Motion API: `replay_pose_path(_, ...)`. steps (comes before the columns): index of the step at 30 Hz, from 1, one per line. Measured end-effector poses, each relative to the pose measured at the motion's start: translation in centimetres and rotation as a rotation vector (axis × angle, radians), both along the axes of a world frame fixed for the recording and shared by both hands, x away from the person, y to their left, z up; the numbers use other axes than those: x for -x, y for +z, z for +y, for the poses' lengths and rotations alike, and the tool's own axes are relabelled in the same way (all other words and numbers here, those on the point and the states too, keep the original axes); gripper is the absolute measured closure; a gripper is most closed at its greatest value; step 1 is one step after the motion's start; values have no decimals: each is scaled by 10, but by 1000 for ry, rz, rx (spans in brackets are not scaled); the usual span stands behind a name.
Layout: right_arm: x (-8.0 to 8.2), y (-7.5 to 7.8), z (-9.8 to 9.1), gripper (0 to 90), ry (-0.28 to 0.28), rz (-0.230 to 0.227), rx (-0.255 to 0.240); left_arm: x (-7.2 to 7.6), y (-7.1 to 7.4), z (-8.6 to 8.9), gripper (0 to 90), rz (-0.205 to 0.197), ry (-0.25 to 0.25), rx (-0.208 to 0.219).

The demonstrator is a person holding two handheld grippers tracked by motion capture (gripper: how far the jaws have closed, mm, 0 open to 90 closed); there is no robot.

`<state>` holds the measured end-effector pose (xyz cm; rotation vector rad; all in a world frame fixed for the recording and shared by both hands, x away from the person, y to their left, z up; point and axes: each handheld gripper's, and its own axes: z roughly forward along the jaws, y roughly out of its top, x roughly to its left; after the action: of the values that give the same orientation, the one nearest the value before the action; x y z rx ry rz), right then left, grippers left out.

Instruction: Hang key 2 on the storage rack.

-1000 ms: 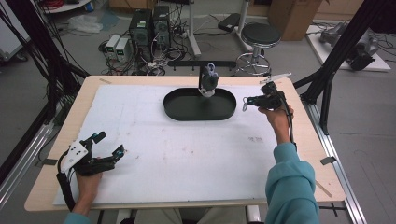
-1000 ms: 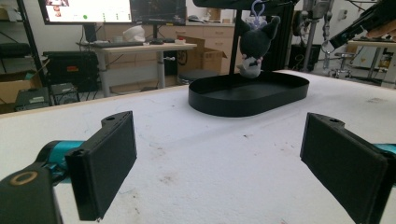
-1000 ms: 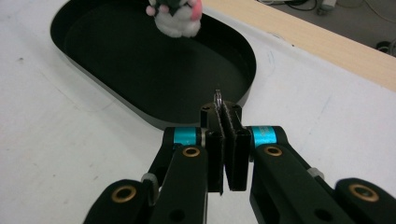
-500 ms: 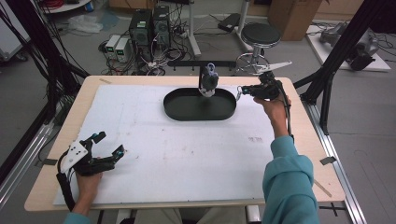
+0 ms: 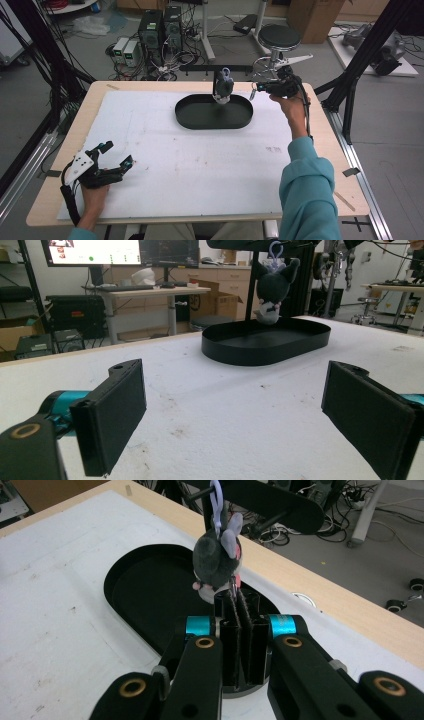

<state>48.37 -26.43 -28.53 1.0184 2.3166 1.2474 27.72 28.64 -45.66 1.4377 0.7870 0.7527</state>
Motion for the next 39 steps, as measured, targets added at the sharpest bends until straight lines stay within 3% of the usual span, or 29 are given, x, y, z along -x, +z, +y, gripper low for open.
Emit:
replay_pose_path(22, -24, 18, 18, 889, 37, -25, -5, 0, 0, 0, 110, 2, 0, 5)
replay_pose_path(27, -30, 19, 21, 888, 46, 3, -14, 0, 0, 0, 110, 3, 1, 5)
replay_pose_path(30, -34, 22, 23, 888, 56, -10, -17, 0, 0, 0, 109, 3, 1, 5)
replay_pose_path(39, -42, 16, 24, 888, 58, 15, -12, 0, 0, 0, 110, 1, 1, 2)
